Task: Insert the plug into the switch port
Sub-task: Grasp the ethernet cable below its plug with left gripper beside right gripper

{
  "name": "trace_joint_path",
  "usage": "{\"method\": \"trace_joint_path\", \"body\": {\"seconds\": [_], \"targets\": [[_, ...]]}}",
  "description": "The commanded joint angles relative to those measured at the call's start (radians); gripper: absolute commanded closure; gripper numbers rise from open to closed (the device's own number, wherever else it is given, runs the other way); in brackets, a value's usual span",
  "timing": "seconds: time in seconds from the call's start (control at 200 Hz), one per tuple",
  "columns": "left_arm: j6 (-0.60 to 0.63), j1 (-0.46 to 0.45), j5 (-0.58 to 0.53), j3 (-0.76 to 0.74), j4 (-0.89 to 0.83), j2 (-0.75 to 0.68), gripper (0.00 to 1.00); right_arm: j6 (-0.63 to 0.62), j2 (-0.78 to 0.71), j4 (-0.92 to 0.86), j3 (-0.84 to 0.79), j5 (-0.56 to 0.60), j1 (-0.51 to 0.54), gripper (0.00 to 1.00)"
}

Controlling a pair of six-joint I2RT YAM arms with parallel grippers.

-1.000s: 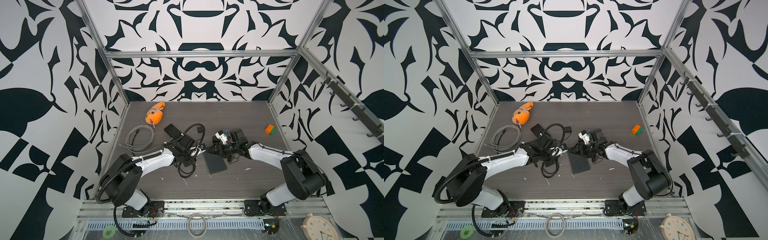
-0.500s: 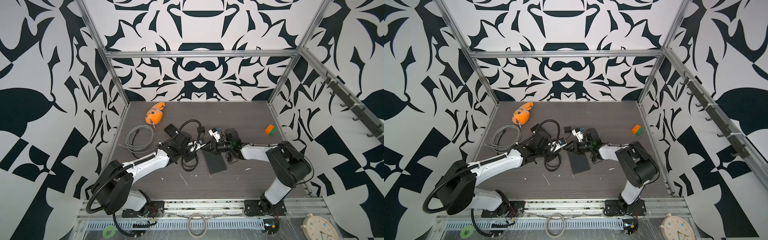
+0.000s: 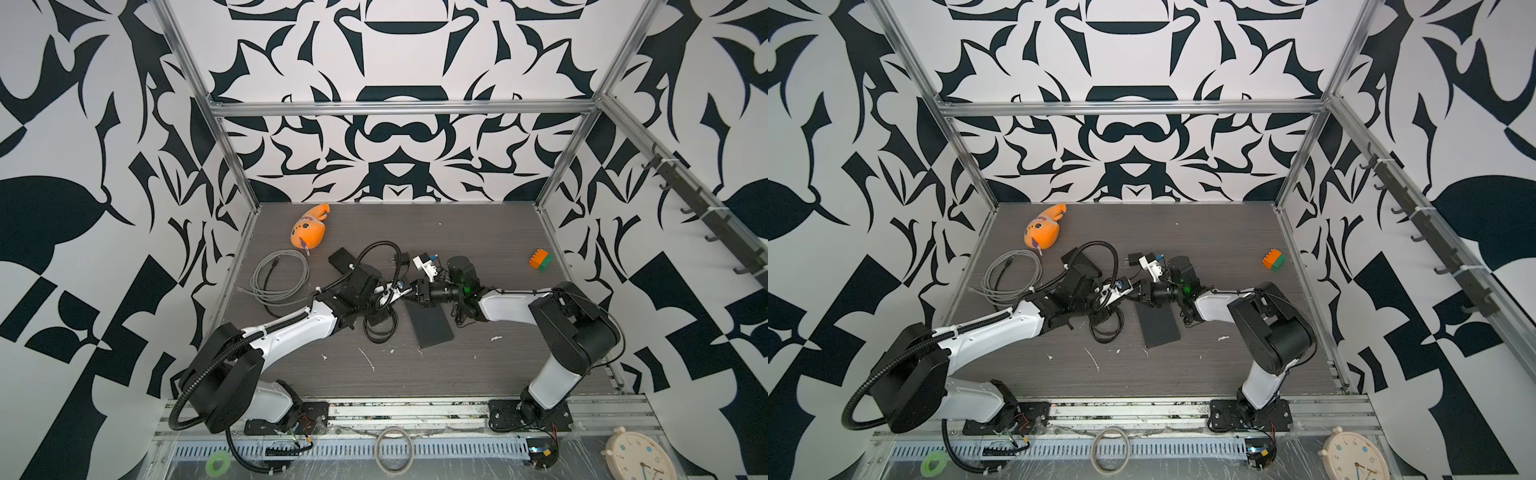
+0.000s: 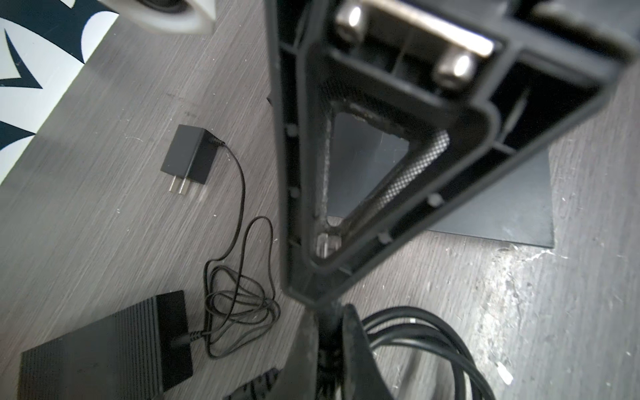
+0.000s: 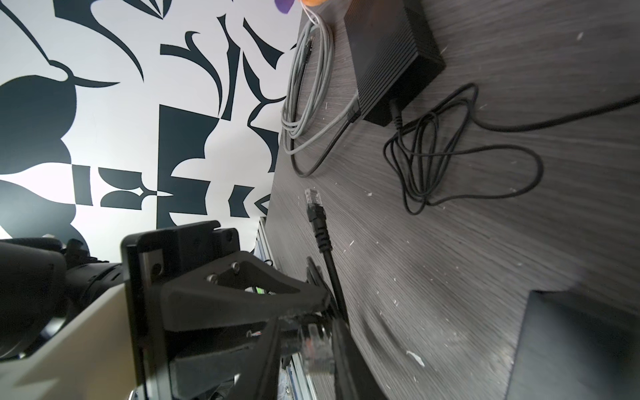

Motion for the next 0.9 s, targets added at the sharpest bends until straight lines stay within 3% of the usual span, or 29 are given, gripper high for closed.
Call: {"method": "trace_joint_path", "body": {"seconds": [0.0,0.13,0.2,0.45,0.535,0.625,0.78,0.895], "targets": [[0.0,0.006,0.005,-0.009,0.03,-0.023,0.98,0.015,-0.009,0.051,-0.013,-0.034,0.009,0.7],[-0.005,0.007,0.01,-0.012,0.032,-0.033,0.98,0.015,-0.007,0.047,-0.007,-0.04,0.013,0.79],[-0.008,0.007,0.012,-0.013,0.033,-0.037,0.98,0.014,-0.007,0.047,-0.007,-0.033,0.013,0.93],[-0.014,0.012,0.016,-0.017,0.022,-0.052,0.88,-0.026,-0.031,0.087,-0.019,-0.06,0.015,0.93],[-0.031,0.025,0.053,-0.013,0.011,-0.061,0.74,-0.079,-0.049,0.085,-0.018,-0.082,0.015,0.93],[-0.064,0.072,0.155,0.012,-0.049,-0.072,0.58,-0.24,-0.088,-0.018,-0.008,-0.106,0.011,0.93],[-0.059,0.181,0.422,0.05,-0.147,-0.068,0.49,-0.73,-0.183,-0.45,0.081,-0.05,0.009,0.95],[-0.058,0.231,0.59,0.118,-0.228,-0.029,0.46,-0.903,-0.205,-0.556,0.124,-0.004,-0.005,1.0]]}}
